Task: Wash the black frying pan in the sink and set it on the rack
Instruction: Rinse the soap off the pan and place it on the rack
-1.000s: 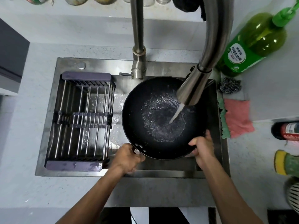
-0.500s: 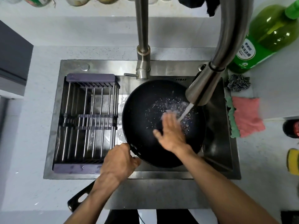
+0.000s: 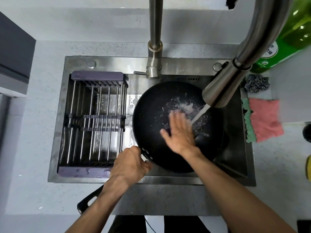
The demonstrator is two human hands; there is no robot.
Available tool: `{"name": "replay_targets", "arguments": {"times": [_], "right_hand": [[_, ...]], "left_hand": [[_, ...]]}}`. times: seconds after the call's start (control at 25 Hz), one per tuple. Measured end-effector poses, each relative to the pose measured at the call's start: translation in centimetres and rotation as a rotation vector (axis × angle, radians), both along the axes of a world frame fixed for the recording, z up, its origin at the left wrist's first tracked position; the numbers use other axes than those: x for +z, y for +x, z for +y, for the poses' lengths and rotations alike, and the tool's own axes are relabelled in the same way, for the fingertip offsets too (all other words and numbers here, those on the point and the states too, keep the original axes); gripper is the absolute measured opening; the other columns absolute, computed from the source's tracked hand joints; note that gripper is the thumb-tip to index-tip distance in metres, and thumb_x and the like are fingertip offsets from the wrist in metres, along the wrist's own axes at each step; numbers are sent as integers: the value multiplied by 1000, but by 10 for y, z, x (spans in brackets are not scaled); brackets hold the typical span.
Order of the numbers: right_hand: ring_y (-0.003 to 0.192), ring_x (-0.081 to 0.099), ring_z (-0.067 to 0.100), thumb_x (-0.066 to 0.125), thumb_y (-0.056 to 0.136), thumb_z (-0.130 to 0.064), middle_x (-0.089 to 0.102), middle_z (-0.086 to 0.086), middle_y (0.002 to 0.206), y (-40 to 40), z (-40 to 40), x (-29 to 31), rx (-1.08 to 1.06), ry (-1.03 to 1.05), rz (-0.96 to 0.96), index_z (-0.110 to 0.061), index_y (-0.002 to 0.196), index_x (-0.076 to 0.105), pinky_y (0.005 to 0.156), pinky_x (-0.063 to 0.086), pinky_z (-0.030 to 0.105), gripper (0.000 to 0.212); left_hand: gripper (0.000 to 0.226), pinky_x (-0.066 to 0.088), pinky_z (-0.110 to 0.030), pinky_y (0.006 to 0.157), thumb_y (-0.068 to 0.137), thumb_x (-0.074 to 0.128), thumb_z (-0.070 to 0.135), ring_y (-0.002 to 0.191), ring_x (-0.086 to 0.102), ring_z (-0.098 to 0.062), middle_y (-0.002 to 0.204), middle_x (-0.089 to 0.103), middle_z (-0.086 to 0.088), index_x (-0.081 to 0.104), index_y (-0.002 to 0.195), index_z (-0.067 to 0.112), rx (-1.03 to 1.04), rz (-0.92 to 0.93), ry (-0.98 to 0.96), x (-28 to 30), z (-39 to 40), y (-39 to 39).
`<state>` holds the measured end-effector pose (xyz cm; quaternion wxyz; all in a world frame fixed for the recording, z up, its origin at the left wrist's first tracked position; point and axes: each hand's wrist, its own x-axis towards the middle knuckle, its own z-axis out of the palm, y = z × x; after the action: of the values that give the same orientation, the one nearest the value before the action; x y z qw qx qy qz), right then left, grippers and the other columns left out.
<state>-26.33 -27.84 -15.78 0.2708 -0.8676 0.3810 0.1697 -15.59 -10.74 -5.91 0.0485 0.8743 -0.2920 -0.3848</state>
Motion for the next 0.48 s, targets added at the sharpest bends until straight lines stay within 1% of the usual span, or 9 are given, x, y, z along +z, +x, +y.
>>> {"name": "replay_targets", "arguments": {"times": [0.04, 0.08, 0.16, 0.2, 0.24, 0.32, 0.36, 0.44, 0.48], "right_hand": [[152, -18, 24, 22, 103, -57, -25, -2, 163, -3, 8, -3, 154, 33, -43, -30, 156, -14, 123, -11, 45, 70], [153, -13, 24, 22, 103, -56, -21, -3, 164, -4, 8, -2, 227, 54, -71, -33, 156, -13, 124, -9, 45, 68], [154, 1, 29, 22, 102, -56, -8, 0, 167, -5, -7, -7, -51, -47, -36, -30, 158, -5, 124, -3, 48, 67], [154, -2, 29, 21, 102, -56, -12, 2, 167, -5, -9, -7, -123, -77, 3, -27, 159, -5, 124, -3, 48, 69], [153, -11, 27, 20, 101, -57, -20, 1, 164, -6, -6, -6, -85, -63, 1, -26, 158, -9, 124, -7, 47, 71], [152, -19, 23, 19, 101, -59, -27, -4, 161, -8, 2, -5, 187, -13, -41, -31, 157, -13, 122, -14, 43, 70], [153, -18, 23, 20, 101, -59, -25, -5, 162, -7, -3, -4, 169, -14, -45, -32, 157, -11, 121, -13, 43, 69], [153, -12, 28, 21, 101, -59, -17, -1, 166, -4, -13, -4, -88, -97, 15, -28, 159, -4, 122, -8, 45, 71], [153, -11, 29, 20, 101, -59, -15, 2, 166, -3, -11, -3, -61, -117, 20, -25, 159, -4, 123, -7, 46, 72]], "left_hand": [[33, 43, -17, 56, 69, 73, 41, 64, 62, -9, 72, 69, 7, 70, 96, 22, -8, -1, 3, -1, 0, -2], [32, 39, -14, 52, 70, 74, 40, 61, 61, -7, 70, 68, 8, 70, 96, 22, -4, 5, 4, -2, 0, -3], [26, 34, -6, 43, 72, 75, 36, 55, 59, 0, 65, 66, 9, 70, 94, 22, 18, 32, 4, -3, 1, -3], [24, 36, -6, 42, 73, 75, 34, 53, 59, 1, 63, 65, 9, 70, 93, 21, 23, 48, 6, -2, 1, -2], [24, 40, -6, 45, 72, 75, 34, 54, 60, -1, 63, 66, 8, 70, 92, 21, 16, 54, 2, -1, 0, -2], [28, 53, -19, 58, 71, 75, 37, 59, 64, -6, 66, 68, 6, 70, 92, 21, -3, 49, -6, -2, -3, -3], [28, 55, -24, 61, 70, 76, 38, 61, 65, -8, 67, 67, 6, 70, 91, 21, -5, 50, -4, -2, -4, -3], [25, 53, -24, 58, 71, 77, 37, 61, 64, -8, 67, 67, 7, 69, 87, 19, 1, 38, 9, 0, -6, 0], [24, 48, -22, 55, 70, 76, 36, 61, 63, -9, 68, 66, 7, 69, 85, 19, -6, 25, 13, 1, -7, 1]]}}
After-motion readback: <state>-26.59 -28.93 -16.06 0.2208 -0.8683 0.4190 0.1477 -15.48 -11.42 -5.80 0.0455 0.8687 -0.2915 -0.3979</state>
